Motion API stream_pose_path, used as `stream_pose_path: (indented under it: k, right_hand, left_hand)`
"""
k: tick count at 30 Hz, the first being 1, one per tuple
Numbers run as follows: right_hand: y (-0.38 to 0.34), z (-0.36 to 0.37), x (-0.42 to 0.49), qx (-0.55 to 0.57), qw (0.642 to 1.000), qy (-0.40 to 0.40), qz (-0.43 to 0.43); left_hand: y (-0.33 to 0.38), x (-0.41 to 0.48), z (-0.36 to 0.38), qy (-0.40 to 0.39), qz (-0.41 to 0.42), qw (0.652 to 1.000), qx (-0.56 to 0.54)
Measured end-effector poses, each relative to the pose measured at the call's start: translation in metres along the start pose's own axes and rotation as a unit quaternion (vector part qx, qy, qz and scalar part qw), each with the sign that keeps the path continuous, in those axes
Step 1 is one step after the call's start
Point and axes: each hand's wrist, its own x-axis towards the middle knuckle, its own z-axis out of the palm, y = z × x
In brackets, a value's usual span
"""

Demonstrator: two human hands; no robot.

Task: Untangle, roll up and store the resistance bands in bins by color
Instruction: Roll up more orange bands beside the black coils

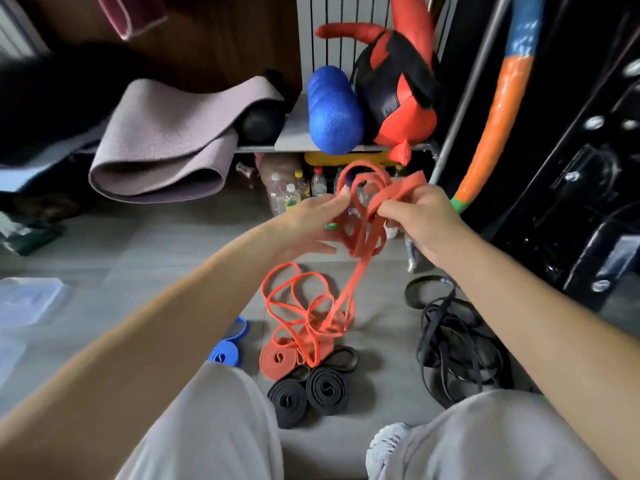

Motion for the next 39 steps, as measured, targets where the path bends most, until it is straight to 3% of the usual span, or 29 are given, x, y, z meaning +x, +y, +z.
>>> stream_pose_path:
  k: [5, 11, 18, 25, 28, 34, 39]
  right_hand:
    - [-0.049, 0.004, -0.003, 0.135, 0.989, 0.017, -0.056]
    - [-0.058, 0.014, -0.031, 0.019, 0.995, 0.034, -0.095]
    - [-0.111, 0.013, -0.044, 0.067, 0.984, 0.04, -0.163]
    - [-0.065, 0.022, -0.066, -0.057, 0.997, -0.02, -0.055]
    - [-0.03, 0.017, -0.08, -0.098, 0.994, -0.033, 0.02]
    - [0.022, 0.006, -0.122, -0.26, 0.942, -0.16, 0.142]
    - [0.015, 0.023, -0.143, -0.194, 0.972, -0.106, 0.076]
  left_hand:
    - [0.02, -0.037, -0.011, 0.111, 0.135, 0.982, -0.066]
    - [0.013, -0.082, -0.026, 0.116, 0.142, 0.981, -0.063]
    - [0.01, -0.111, -0.027, 0.121, 0.165, 0.976, -0.076]
    - [-0.005, -0.132, -0.01, 0.109, 0.13, 0.978, -0.119]
    - [-0.022, -0.142, -0.005, 0.11, 0.1, 0.986, -0.073]
    - [-0.04, -0.157, -0.002, 0.17, 0.106, 0.977, 0.069]
    - [-0.04, -0.17, 0.008, 0.116, 0.11, 0.971, 0.18]
